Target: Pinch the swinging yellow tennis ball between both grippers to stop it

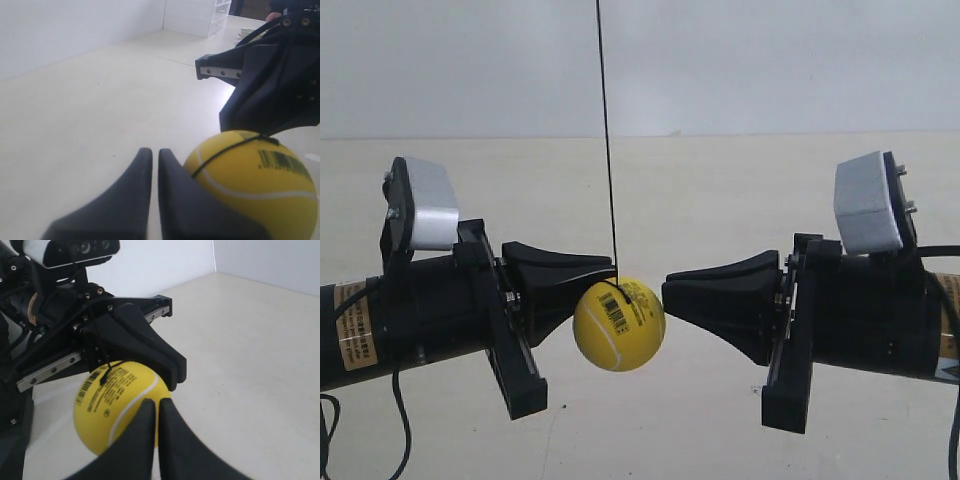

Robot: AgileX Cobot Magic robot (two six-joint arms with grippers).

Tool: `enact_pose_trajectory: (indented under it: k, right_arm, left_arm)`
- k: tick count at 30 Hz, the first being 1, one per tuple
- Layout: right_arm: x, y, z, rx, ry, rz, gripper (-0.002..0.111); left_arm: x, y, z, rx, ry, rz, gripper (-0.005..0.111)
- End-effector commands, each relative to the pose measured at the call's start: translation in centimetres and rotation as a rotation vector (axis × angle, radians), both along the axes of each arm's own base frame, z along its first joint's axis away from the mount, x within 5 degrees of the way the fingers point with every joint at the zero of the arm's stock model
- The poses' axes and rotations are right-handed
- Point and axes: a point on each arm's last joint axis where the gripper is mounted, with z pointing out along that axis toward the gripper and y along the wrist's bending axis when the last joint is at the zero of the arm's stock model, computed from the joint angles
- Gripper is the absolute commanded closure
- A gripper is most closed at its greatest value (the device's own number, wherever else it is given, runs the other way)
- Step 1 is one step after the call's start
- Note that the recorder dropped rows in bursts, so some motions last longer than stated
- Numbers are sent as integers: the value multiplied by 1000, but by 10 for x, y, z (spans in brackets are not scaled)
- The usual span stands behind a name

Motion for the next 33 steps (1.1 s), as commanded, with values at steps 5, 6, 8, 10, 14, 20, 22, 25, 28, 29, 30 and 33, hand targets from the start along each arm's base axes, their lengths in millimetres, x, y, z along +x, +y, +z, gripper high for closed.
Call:
enact_pose_trajectory:
  k: [5, 6, 8, 10, 14, 20, 22, 25, 28, 29, 30, 33]
  right_arm:
    - [0, 1, 2, 9, 2, 15, 108]
    - [0, 1, 2, 9, 2, 15, 108]
    - [0, 1, 2, 9, 2, 15, 108]
    - [0, 1, 2, 10, 5, 14, 108]
    - [-1, 2, 3, 25, 2, 24, 108]
    - [-2, 2, 5, 40, -5, 30, 108]
    - [-3, 1, 9, 46, -22, 30, 108]
    - [-6, -1, 17, 38, -66, 14, 108]
    - [-10, -7, 28, -5, -114, -47, 108]
    - [-12, -10, 32, -18, -122, -75, 108]
    - [-13, -13, 36, -30, -134, -102, 108]
    - [-20, -20, 49, -40, -173, -164, 108]
  left_arm:
    - [-1, 0, 0, -2, 7, -3, 102]
    - [-1, 0, 0, -2, 7, -3, 102]
    - [-1, 0, 0, -2, 7, -3, 102]
    - [-2, 0, 0, 0, 5, -7, 102]
    - [-2, 0, 0, 1, 5, -9, 102]
    - [-2, 1, 0, 1, 7, -5, 102]
    - [-3, 2, -1, 4, 12, 4, 102]
    - [-2, 7, 2, 27, 20, 62, 102]
    - [-2, 14, 11, 63, 21, 145, 102]
    - [-3, 17, 15, 69, 12, 164, 102]
    - [-4, 18, 20, 68, 0, 172, 102]
    - [-10, 24, 36, 50, -27, 206, 102]
